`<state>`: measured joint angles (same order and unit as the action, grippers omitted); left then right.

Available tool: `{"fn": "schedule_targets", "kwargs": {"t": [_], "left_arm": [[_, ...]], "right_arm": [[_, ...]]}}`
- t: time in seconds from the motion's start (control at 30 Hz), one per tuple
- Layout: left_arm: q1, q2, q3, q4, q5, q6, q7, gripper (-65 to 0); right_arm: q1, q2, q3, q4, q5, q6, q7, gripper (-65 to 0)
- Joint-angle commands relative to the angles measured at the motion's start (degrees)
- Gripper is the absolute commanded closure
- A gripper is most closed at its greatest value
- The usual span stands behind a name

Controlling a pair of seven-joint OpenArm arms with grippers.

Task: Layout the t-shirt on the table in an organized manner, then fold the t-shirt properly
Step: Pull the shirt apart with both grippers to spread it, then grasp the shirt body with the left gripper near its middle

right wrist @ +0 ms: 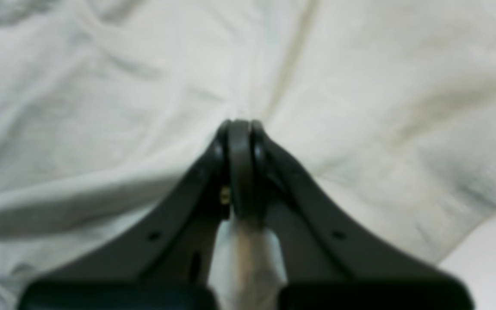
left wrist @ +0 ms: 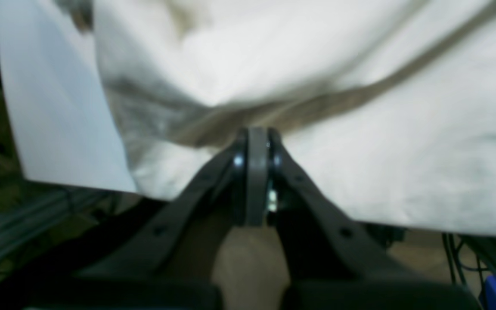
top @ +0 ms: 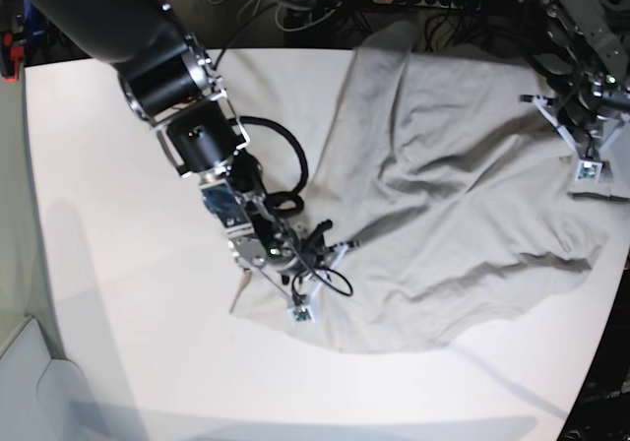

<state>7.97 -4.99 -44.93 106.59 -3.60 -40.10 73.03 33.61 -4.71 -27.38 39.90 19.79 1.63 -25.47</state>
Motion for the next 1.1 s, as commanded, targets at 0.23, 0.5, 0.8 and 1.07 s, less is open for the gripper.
{"fn": "schedule_targets", "kwargs": {"t": [0.23, 0.5, 0.8, 1.07], "left_arm": [[-0.19, 2.75, -0.30, 5.02, 0.21, 0.10, 1.29, -0.1], [-0.89, 10.14, 1.37, 5.02, 0.21, 0.10, 0.86, -0.1], [-1.77, 13.99, 12.53, 5.11, 0.21, 0.10, 0.86, -0.1], [2.98, 13.99, 34.95, 4.49, 0.39, 0.10, 1.21, -0.1]], "right_arm": [[1.69, 7.30, 0.43, -5.39, 0.03, -2.46, 5.03, -0.4], [1.52, 19.52, 2.19, -5.92, 0.47, -8.27, 5.65, -0.4], [2.39, 24.27, 12.21, -12.52, 0.30, -8.27, 5.65, -0.4], [1.16, 24.97, 12.39, -10.05, 0.21, -8.27, 5.47, -0.4]]}}
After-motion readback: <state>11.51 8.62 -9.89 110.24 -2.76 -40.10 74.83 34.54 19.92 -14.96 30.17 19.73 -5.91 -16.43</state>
